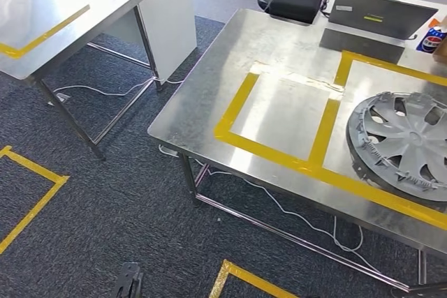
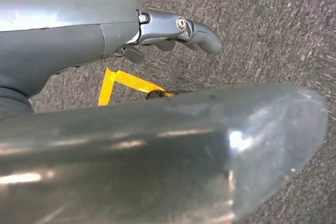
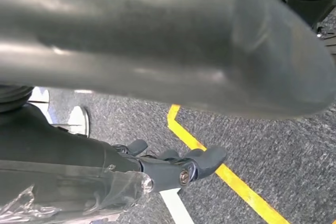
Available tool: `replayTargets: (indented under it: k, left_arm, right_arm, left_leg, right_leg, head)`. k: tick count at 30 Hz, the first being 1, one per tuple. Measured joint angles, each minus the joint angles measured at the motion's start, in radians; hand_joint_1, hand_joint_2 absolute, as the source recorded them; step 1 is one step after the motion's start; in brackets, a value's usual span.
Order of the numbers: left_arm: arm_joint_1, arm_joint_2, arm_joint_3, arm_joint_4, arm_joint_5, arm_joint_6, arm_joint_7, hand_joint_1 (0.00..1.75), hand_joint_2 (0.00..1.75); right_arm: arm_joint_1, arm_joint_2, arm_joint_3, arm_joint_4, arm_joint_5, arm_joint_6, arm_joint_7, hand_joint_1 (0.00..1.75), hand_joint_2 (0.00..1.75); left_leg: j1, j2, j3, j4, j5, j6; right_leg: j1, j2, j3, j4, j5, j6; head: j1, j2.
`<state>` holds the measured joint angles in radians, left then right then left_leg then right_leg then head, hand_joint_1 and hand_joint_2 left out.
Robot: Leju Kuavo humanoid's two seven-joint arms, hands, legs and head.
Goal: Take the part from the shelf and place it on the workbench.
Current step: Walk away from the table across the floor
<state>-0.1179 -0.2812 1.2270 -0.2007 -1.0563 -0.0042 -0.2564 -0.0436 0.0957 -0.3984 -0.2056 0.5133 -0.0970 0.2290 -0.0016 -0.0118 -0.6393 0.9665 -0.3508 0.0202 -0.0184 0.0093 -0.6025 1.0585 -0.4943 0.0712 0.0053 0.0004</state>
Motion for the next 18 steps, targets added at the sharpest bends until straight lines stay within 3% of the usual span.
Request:
replayTargets:
  k: [2,3,4,5,6,8,9,10,13,14,15,17,18]
  left_arm:
    - [0.0,0.0,0.0,0.0,0.005,-0.006,0.003,0.0,0.0]
    - [0.0,0.0,0.0,0.0,0.008,-0.01,0.006,0.0,0.0]
    - [0.001,0.001,0.0,0.0,0.011,-0.014,0.009,0.0,0.0]
    - [0.001,0.001,0.0,0.0,0.013,-0.017,0.012,0.0,0.0]
    - [0.001,0.001,0.0,0.0,0.014,-0.019,0.014,0.0,0.0]
    - [0.002,0.002,0.001,0.0,0.014,-0.021,0.015,0.0,0.0]
    - [0.003,0.003,0.001,0.0,0.014,-0.022,0.015,0.0,0.0]
    - [0.004,0.004,0.001,0.0,0.014,-0.022,0.016,0.0,0.0]
    - [0.005,0.004,0.001,0.0,0.014,-0.022,0.016,0.0,0.0]
    - [0.006,0.004,0.001,0.0,0.014,-0.022,0.016,0.0,0.0]
    - [0.008,0.005,0.001,0.0,0.014,-0.022,0.016,0.0,0.0]
    - [0.009,0.005,0.001,0.0,0.014,-0.022,0.017,0.0,0.0]
    - [0.008,0.005,0.001,0.0,0.014,-0.022,0.017,0.0,0.0]
  right_arm:
    - [0.001,-0.001,-0.001,0.0,0.002,-0.003,-0.026,0.0,0.0]
    - [0.001,-0.001,-0.001,0.0,0.004,-0.003,-0.042,0.0,0.0]
    - [0.002,-0.001,-0.001,0.0,0.006,-0.003,-0.057,0.0,0.0]
    - [0.002,-0.002,-0.001,0.0,0.008,-0.003,-0.068,0.0,0.0]
    - [0.001,-0.003,-0.001,0.0,0.01,-0.003,-0.075,0.0,0.0]
    - [-0.002,-0.004,-0.001,0.0,0.013,-0.003,-0.08,0.0,0.0]
    - [-0.004,-0.004,-0.001,0.0,0.014,-0.003,-0.082,0.0,0.0]
    - [-0.005,-0.004,-0.001,0.0,0.015,-0.003,-0.083,0.0,0.0]
    - [-0.005,-0.005,-0.001,0.0,0.015,-0.003,-0.084,0.0,0.0]
    - [-0.006,-0.005,-0.001,0.0,0.015,-0.003,-0.084,0.0,0.0]
    - [-0.006,-0.006,-0.002,0.0,0.015,-0.003,-0.084,0.0,0.0]
    - [-0.005,-0.006,-0.002,0.0,0.015,-0.003,-0.084,0.0,0.0]
    - [-0.004,-0.006,-0.002,0.0,0.015,-0.003,-0.084,0.0,0.0]
  left_leg:
    - [0.002,0.003,-0.003,-0.005,0.006,0.001]
    - [0.002,0.004,-0.008,-0.005,0.01,0.0]
    - [0.002,0.005,-0.014,-0.005,0.014,-0.003]
    - [0.004,0.006,-0.022,-0.005,0.02,-0.007]
    - [0.007,0.005,-0.031,-0.003,0.027,-0.012]
    - [0.013,0.005,-0.048,0.003,0.042,-0.027]
    - [0.014,0.004,-0.052,0.008,0.047,-0.035]
    - [0.013,0.004,-0.053,0.012,0.052,-0.042]
    - [0.017,0.003,-0.052,0.009,0.063,-0.061]
    - [0.019,0.004,-0.057,0.019,0.042,-0.065]
    - [0.02,0.004,-0.068,0.05,0.002,-0.069]
    - [0.02,0.005,-0.101,0.171,-0.115,-0.073]
    - [0.019,0.005,-0.115,0.241,-0.158,-0.074]
  right_leg:
    - [0.0,-0.001,-0.037,0.115,-0.084,0.004]
    - [-0.001,-0.001,-0.053,0.172,-0.116,0.006]
    - [-0.002,-0.001,-0.055,0.204,-0.131,0.009]
    - [-0.003,-0.002,-0.039,0.198,-0.127,0.012]
    - [-0.005,-0.002,-0.003,0.152,-0.108,0.015]
    - [-0.009,-0.001,0.089,0.018,-0.068,0.023]
    - [-0.009,0.0,0.115,-0.026,-0.054,0.02]
    - [-0.008,0.003,0.125,-0.044,-0.05,0.012]
    - [-0.001,0.003,0.104,-0.034,-0.037,-0.026]
    - [-0.001,0.001,0.095,-0.034,-0.028,-0.037]
    - [-0.001,0.0,0.085,-0.034,-0.016,-0.046]
    - [0.0,-0.002,0.062,-0.034,0.008,-0.055]
    - [0.002,-0.002,0.048,-0.033,0.019,-0.056]
  head:
    - [0.0,0.0]
    - [0.0,0.0]
    - [0.0,0.0]
    - [0.0,0.0]
    - [0.0,0.0]
    - [0.0,0.0]
    - [-0.001,0.0]
    - [-0.003,0.0]
    - [-0.01,0.0]
    - [-0.011,0.0]
    - [-0.013,0.0]
    - [-0.017,0.0]
    - [-0.019,0.0]
